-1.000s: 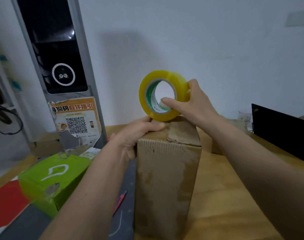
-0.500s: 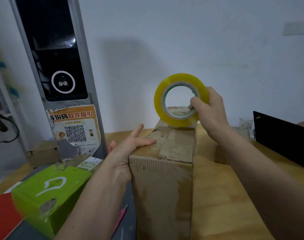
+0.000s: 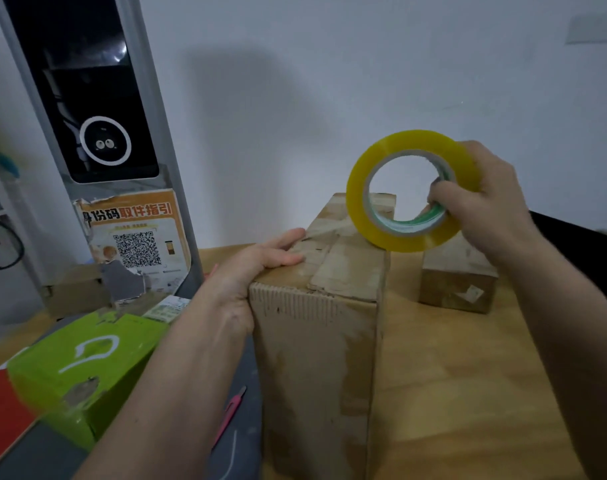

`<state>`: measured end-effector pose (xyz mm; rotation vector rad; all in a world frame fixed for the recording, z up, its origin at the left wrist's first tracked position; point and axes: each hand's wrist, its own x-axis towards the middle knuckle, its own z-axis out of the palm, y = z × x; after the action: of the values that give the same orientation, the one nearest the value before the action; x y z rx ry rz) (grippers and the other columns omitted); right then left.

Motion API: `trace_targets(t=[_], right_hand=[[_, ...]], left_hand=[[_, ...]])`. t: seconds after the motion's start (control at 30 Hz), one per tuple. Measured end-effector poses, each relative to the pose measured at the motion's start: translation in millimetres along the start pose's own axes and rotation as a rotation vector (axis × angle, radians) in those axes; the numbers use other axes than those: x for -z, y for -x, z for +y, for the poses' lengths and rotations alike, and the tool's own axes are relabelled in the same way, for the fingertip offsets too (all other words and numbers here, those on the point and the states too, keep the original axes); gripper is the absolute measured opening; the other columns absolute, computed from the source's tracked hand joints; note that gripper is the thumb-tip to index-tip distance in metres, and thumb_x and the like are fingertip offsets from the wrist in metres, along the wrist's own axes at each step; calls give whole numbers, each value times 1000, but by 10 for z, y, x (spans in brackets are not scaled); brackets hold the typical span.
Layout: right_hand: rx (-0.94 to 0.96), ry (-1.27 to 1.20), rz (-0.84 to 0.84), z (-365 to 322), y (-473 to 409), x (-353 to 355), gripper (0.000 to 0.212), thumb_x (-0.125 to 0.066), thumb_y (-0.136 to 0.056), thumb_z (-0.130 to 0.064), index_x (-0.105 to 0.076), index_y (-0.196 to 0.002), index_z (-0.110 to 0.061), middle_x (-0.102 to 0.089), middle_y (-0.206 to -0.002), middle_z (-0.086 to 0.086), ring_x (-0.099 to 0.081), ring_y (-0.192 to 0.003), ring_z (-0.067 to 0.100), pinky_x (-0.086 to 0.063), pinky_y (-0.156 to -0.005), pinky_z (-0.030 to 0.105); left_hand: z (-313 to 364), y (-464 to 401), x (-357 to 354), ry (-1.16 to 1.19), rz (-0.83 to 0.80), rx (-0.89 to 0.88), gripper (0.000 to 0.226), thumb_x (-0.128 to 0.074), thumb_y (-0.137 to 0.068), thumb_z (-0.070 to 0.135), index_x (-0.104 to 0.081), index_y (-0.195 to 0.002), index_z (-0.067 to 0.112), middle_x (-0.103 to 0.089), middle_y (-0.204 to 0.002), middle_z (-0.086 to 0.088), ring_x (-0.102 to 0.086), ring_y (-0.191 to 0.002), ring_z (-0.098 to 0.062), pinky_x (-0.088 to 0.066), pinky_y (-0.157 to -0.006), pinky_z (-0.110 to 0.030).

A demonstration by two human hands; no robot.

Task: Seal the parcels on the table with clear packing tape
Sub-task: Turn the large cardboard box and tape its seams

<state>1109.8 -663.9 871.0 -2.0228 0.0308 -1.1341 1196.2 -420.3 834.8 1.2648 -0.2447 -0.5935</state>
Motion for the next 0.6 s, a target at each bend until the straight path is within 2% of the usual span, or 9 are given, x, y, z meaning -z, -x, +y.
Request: trace_targets(t=[0.07,0.13,0.2,0.3,0.37,0.43,0.53,0.57,0.6], right_hand=[[-18,31,-53,36,-5,121,26,-63,-81,-6,-57,-101,-21,-55,-79,-9,-52,-67,4,-42,-63,25],[-18,43,-55,117,62,159,29,-60,-84,-2,-57,-105,-21,-56,-80,-9,-52,-66,0,-43,-59,16],[-17,30,-17,192,163,129,33,-59,-86,-2,-57,-114,-20,-57,-86,-6,-53,-69,0,-40,-56,6],[-18,-10,33,237,255,77,40,-59,-86,-7,-54,-124,-17,-56,-92,-2,-53,-71,-2,-39,-58,5],[-16,-32,37,226,273,45,45,-58,-86,-10,-50,-129,-18,-54,-91,-7,-52,-70,-8,-38,-59,3],[-15,-49,26,197,284,-6,47,-57,-88,-9,-47,-132,-21,-51,-89,-16,-50,-69,-15,-37,-60,1],[-26,-97,21,173,288,-77,50,-56,-90,-9,-44,-135,-25,-49,-90,-20,-51,-73,-11,-37,-61,1],[-30,-107,17,164,287,-94,51,-56,-90,-10,-43,-136,-26,-49,-91,-21,-51,-75,-8,-37,-61,0],[-29,-110,11,161,283,-105,51,-56,-90,-10,-43,-136,-27,-49,-93,-20,-51,-77,-7,-37,-62,0]], left_hand=[[20,26,41,-8,12,20,52,-61,-74,3,-72,-121,24,-75,-104,-12,-70,-76,-25,-58,-58,-29],[37,58,36,-14,37,42,42,-54,-87,2,-71,-120,22,-76,-96,-11,-70,-68,-24,-59,-52,-29],[40,82,7,-27,51,52,39,-52,-90,2,-72,-118,22,-76,-97,-11,-71,-66,-23,-59,-51,-29],[88,109,-4,-98,79,29,39,-53,-90,2,-72,-118,21,-74,-108,-10,-69,-73,-22,-59,-58,-27],[174,133,-39,-312,134,-6,34,-52,-95,8,-72,-119,22,-75,-108,-4,-67,-72,-18,-57,-56,-25],[304,169,-146,-709,181,-28,27,-61,-94,31,-73,-115,20,-77,-98,-2,-71,-73,-17,-56,-63,-28],[445,245,-461,-1252,120,46,77,-72,-57,80,-74,-106,21,-76,-101,-3,-72,-92,-22,-54,-91,-39],[453,254,-566,-1347,105,70,88,-71,-46,87,-72,-108,24,-73,-107,1,-68,-99,-21,-50,-97,-41],[445,235,-641,-1384,83,77,84,-72,-48,86,-70,-107,26,-70,-110,5,-65,-101,-17,-48,-99,-38]])
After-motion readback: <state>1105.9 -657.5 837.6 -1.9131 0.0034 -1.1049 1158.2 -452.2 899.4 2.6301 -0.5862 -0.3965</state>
